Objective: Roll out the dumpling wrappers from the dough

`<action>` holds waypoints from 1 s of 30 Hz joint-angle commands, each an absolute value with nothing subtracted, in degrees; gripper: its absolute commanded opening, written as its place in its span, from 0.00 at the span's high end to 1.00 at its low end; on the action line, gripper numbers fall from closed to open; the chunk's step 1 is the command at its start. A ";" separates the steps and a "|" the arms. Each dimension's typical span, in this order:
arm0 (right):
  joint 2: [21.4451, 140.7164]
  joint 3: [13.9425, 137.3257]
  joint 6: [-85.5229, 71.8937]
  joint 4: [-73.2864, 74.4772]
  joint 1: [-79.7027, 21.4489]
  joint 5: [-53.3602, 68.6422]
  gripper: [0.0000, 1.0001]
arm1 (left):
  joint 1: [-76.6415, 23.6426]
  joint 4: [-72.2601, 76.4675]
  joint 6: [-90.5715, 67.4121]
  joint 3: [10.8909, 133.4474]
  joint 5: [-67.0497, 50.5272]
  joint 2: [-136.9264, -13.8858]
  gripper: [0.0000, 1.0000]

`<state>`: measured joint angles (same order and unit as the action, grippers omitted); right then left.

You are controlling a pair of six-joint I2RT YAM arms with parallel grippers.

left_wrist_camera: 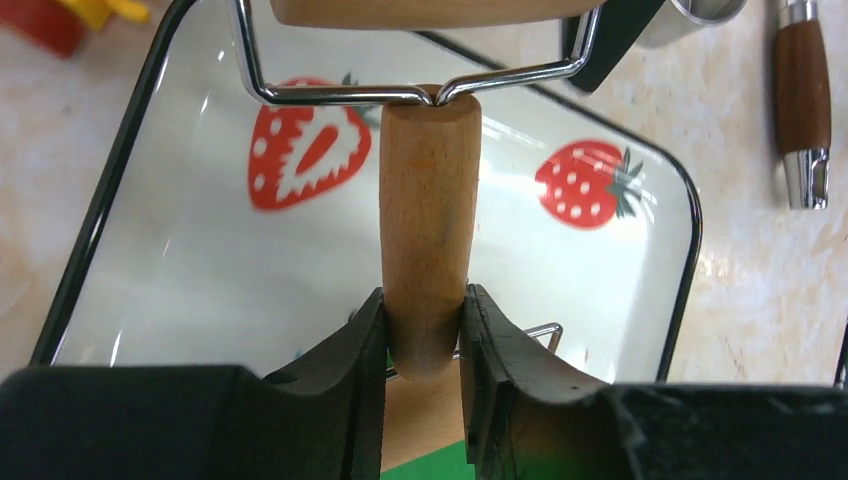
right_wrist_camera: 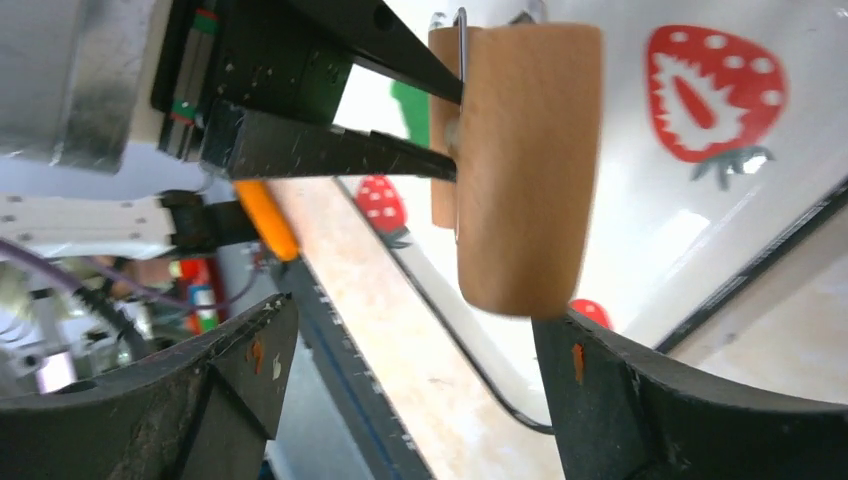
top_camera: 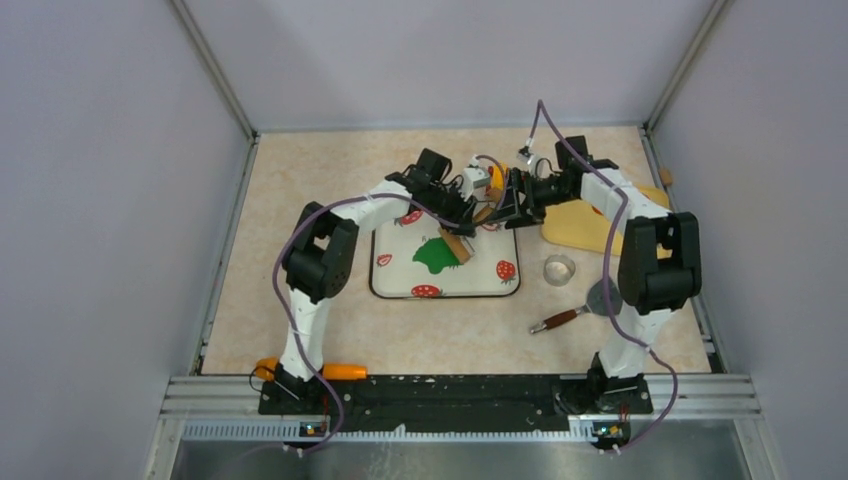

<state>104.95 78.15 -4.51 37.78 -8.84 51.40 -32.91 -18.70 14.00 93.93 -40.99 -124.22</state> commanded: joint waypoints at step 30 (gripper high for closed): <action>92.83 66.11 18.71 45.33 5.97 17.84 0.64 | 2.64 -52.62 7.19 77.77 -13.83 -103.99 0.77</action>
